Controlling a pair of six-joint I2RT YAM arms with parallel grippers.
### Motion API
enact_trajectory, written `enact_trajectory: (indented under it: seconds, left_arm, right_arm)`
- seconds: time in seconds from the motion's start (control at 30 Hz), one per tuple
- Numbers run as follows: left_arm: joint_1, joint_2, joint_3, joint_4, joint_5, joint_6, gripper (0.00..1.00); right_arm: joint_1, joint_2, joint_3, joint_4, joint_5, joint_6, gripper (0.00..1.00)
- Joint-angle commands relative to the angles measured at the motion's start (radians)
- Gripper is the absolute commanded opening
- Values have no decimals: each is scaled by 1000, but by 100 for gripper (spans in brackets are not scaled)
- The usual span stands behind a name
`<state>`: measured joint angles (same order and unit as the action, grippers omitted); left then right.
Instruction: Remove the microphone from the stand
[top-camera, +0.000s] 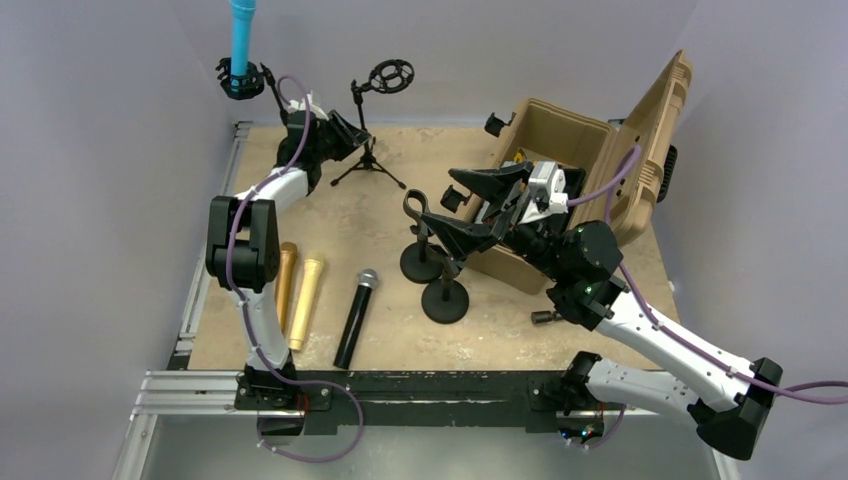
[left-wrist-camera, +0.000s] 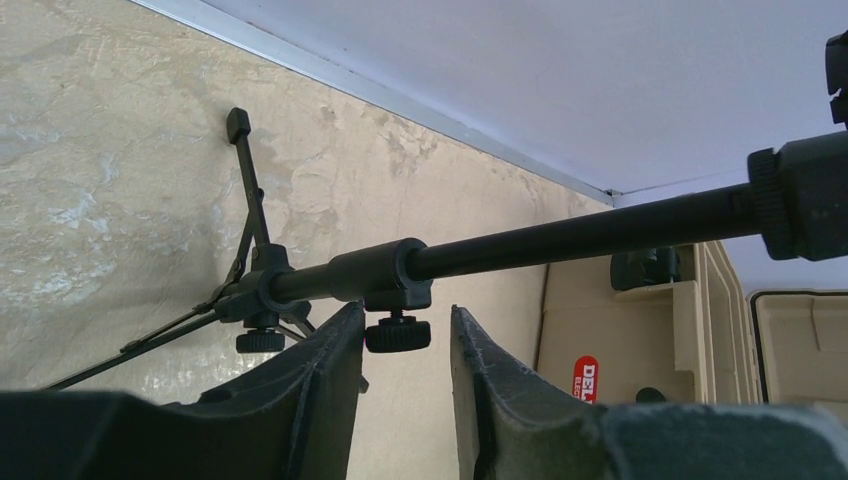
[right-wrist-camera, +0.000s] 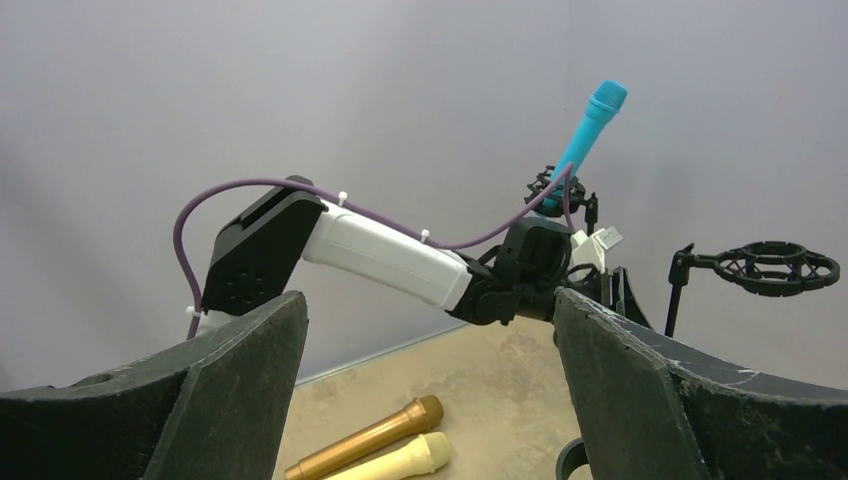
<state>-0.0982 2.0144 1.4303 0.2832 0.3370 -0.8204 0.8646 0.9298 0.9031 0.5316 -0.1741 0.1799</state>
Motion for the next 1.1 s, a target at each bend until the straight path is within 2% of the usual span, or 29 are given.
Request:
enact_trajectory:
  seconds: [0.0,0.23,0.3,0.37,0.4,0.47,0.57,0.67,0.77,0.9,1.07]
  left_arm:
    - [5,3,27,27,24,-10,32]
    - [4,16,49,-9,40,-31,23]
    - [7,23,57,-18,58,-48,18]
    - [14,35,56,-15,93,-98,4]
    - [21,41,51,-1,117,-128,0]
    - [34,59,32,70,173,-210,0]
    - [65,92,-29,271,230,-399,0]
    - [84,139,-124,569,226,-639,0]
    - [91,183,-164,743,191,-783,0]
    - [92,194,-200,839,151,-836,0]
    - [91,179,-216,830,150,-813,0]
  right_arm:
    - [-1,-2,40,20,6,16,91]
    - [-1,-21,34,16,11,22,90]
    - [-1,-22,34,15,12,22,90]
    - [-1,-21,36,13,12,24,90]
    - [-1,-22,35,12,12,23,91]
    - [0,-22,33,12,13,25,90]
    - [-1,-20,31,14,12,26,90]
    - [-1,-14,30,21,8,28,90]
    - [-1,-3,29,32,1,32,90]
    - [0,13,36,32,-8,36,90]
    - [1,10,36,33,-8,41,90]
